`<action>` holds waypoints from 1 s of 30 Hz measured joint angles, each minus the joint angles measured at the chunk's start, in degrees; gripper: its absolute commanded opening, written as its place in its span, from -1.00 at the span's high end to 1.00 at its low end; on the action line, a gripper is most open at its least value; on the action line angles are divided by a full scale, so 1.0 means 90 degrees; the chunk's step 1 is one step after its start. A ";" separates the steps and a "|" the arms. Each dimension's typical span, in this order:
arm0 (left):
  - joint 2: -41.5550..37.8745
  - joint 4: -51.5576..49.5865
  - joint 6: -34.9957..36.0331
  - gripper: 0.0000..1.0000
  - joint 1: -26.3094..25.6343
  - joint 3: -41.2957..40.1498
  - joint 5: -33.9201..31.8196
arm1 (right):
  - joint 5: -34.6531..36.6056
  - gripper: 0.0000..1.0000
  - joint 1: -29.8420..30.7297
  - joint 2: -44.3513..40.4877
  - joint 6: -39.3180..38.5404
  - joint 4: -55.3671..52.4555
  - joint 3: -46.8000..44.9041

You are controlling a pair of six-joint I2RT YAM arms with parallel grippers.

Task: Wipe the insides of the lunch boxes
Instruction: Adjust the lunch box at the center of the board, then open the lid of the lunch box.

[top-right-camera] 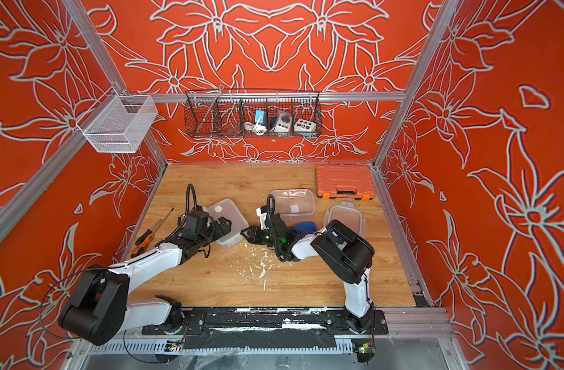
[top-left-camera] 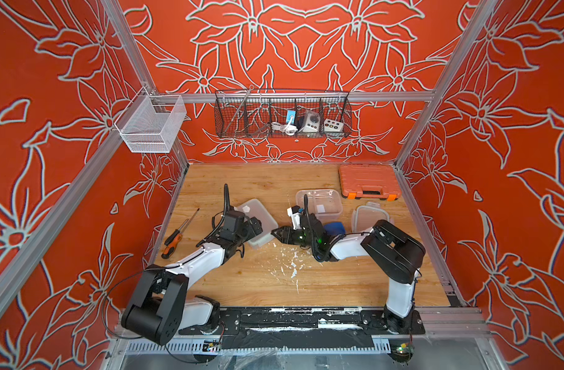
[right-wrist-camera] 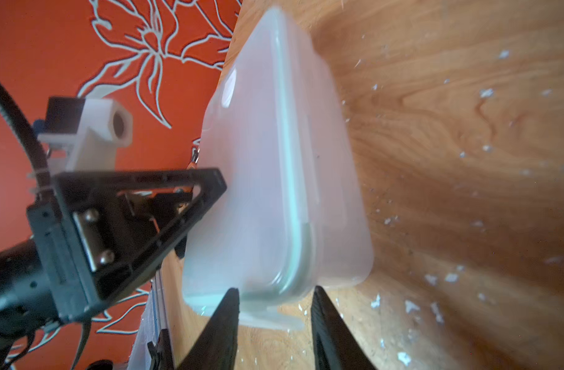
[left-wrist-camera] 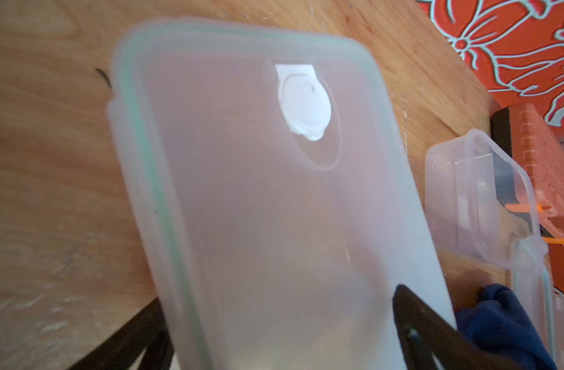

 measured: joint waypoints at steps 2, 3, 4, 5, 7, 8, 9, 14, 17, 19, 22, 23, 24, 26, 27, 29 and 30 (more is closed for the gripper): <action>0.0194 0.0075 0.0141 -0.94 0.0000 0.0131 0.0109 | 0.0019 0.23 0.0104 -0.0002 0.0044 0.0044 -0.0080; 0.0282 0.0100 0.0199 -0.94 0.0000 0.0202 0.0160 | 0.0039 0.23 0.0148 -0.0002 0.0058 0.0068 -0.0119; 0.0367 0.0119 0.0253 -0.93 0.0002 0.0265 0.0197 | 0.0073 0.23 0.0182 -0.0007 0.0078 0.0112 -0.0158; 0.0459 0.0131 0.0308 -0.93 0.0000 0.0338 0.0226 | 0.0114 0.23 0.0209 -0.0022 0.0117 0.0182 -0.0221; 0.0585 0.0131 0.0384 -0.93 0.0002 0.0454 0.0253 | 0.0226 0.22 0.0216 -0.0102 0.0216 0.0376 -0.0435; 0.0624 0.0129 0.0435 -0.93 0.0000 0.0495 0.0257 | 0.0272 0.21 0.0223 -0.0163 0.0248 0.0447 -0.0549; 0.0627 0.0121 0.0474 -0.93 0.0000 0.0508 0.0245 | 0.0325 0.16 0.0228 -0.0240 0.0267 0.0481 -0.0653; 0.0420 -0.0238 0.0624 -0.95 0.0005 0.0546 -0.0126 | 0.0884 0.09 0.0219 -0.0765 0.0476 0.0704 -0.1188; 0.0117 -0.0651 0.0738 -0.95 0.0063 0.0556 -0.0471 | 0.1115 0.06 0.0109 -0.0889 0.0707 0.0996 -0.1428; -0.0119 -0.0862 0.0838 -0.95 0.0083 0.0602 -0.0656 | 0.1197 0.03 0.0000 -0.0850 0.0845 0.1122 -0.1430; -0.0396 -0.0976 0.1018 -0.95 0.0102 0.0797 -0.0801 | 0.1324 0.02 -0.0126 -0.0721 0.1064 0.1438 -0.1421; -0.0466 -0.0962 0.1095 -0.95 0.0102 0.0879 -0.0799 | 0.1360 0.02 -0.0165 -0.0624 0.1156 0.1576 -0.1401; -0.0512 -0.0903 0.1171 -0.95 0.0102 0.0933 -0.0772 | 0.1404 0.02 -0.0189 -0.0505 0.1251 0.1722 -0.1379; -0.0542 -0.0726 0.1316 -0.95 0.0104 0.0971 -0.0622 | 0.1445 0.02 -0.0223 -0.0204 0.1455 0.2047 -0.1328; -0.0527 -0.0656 0.1372 -0.93 0.0104 0.0974 -0.0529 | 0.1457 0.03 -0.0223 -0.0015 0.1579 0.2217 -0.1273; -0.0396 -0.0527 0.1515 -0.89 0.0104 0.0981 -0.0231 | 0.1467 0.03 -0.0223 0.0430 0.1855 0.2608 -0.1129; -0.0306 -0.0491 0.1569 -0.87 0.0102 0.0993 -0.0117 | 0.1474 0.03 -0.0223 0.0597 0.1991 0.2764 -0.1078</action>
